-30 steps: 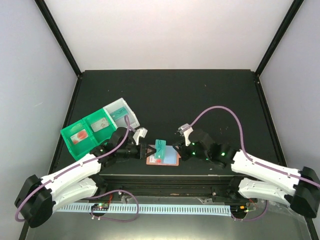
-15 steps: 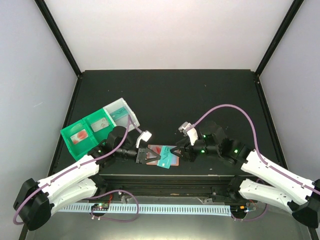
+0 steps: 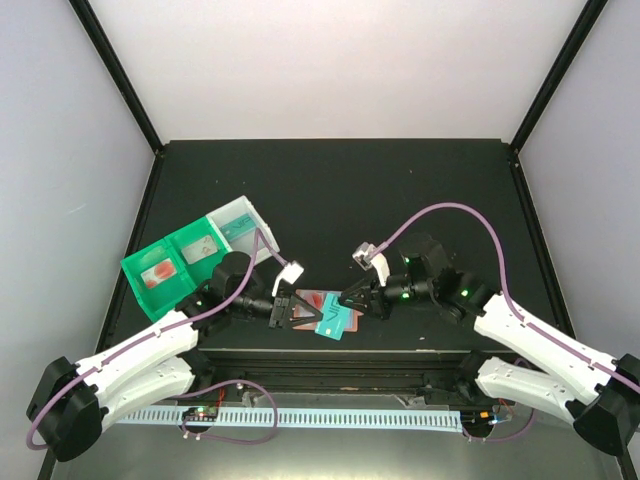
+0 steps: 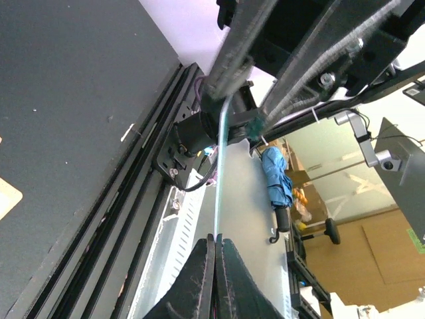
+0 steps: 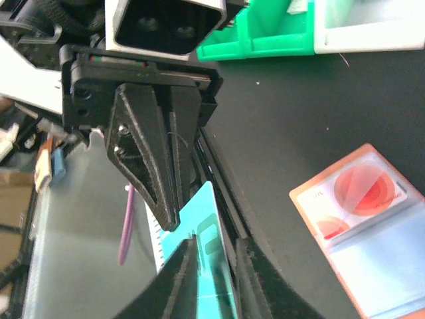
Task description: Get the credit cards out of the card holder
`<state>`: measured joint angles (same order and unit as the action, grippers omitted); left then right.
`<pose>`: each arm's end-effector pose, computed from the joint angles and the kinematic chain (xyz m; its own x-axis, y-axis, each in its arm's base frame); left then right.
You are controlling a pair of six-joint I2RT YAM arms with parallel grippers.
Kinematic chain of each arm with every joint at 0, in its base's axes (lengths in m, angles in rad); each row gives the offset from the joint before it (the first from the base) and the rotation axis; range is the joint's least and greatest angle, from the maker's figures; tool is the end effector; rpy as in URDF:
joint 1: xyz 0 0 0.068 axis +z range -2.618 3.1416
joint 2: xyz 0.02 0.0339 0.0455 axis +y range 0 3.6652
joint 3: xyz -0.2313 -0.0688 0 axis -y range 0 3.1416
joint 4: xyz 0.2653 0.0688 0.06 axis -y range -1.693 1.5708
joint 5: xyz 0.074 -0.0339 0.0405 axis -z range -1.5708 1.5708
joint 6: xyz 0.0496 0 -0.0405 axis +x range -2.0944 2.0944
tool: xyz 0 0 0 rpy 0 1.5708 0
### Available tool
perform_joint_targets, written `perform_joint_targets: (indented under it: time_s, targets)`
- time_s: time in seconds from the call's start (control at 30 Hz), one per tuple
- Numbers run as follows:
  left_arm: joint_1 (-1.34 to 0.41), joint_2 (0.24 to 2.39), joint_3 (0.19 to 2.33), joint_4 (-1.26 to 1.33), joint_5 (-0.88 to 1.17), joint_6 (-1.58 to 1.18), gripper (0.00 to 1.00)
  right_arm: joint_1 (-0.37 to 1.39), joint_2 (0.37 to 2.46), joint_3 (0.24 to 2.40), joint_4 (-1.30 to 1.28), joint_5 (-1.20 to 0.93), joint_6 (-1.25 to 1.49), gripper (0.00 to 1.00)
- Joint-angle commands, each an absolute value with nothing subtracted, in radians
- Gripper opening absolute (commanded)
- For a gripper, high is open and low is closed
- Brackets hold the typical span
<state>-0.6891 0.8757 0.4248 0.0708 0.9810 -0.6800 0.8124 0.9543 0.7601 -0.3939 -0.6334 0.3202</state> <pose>0.1522 -0.1788 0.1918 -0.8196 0.2221 -0.5282 0.5581 0.1006 -0.8237 0.1527 0.2038 0.2467 -0.6529 -0.3203 -0.6864 -0.7568 0.3136 0.5736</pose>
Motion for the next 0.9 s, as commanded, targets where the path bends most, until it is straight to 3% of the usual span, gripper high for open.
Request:
perform_joint_targets:
  time_s: [0.0, 0.07, 0.2, 0.37, 0.5, 0.63, 0.87]
  targets:
    - [-0.692, 0.863, 0.413, 0.135, 0.998, -0.665, 0.02, 0.793, 0.954, 0.735, -0.330, -0.718, 0.328, 0.10]
    - [-0.692, 0.864, 0.413, 0.142, 0.997, -0.667, 0.02, 0.784, 0.961, 0.727, -0.320, -0.743, 0.331, 0.02]
    - [-0.692, 0.854, 0.418, 0.140, 0.974, -0.674, 0.03, 0.778, 0.954, 0.708, -0.278, -0.776, 0.360, 0.01]
    - [-0.690, 0.792, 0.417, 0.090, 0.814, -0.715, 0.48, 0.774, 0.948, 0.693, -0.214, -0.748, 0.464, 0.01]
    - [-0.689, 0.689, 0.394, 0.119, 0.696, -0.799, 0.68, 0.773, 0.926, 0.658, -0.091, -0.698, 0.590, 0.01]
    - [-0.687, 0.619, 0.388, 0.101, 0.591, -0.863, 0.74, 0.773, 0.903, 0.628, 0.029, -0.611, 0.724, 0.01]
    - [-0.688, 0.553, 0.368, 0.119, 0.497, -0.949, 0.77, 0.773, 0.887, 0.579, 0.228, -0.379, 0.941, 0.01]
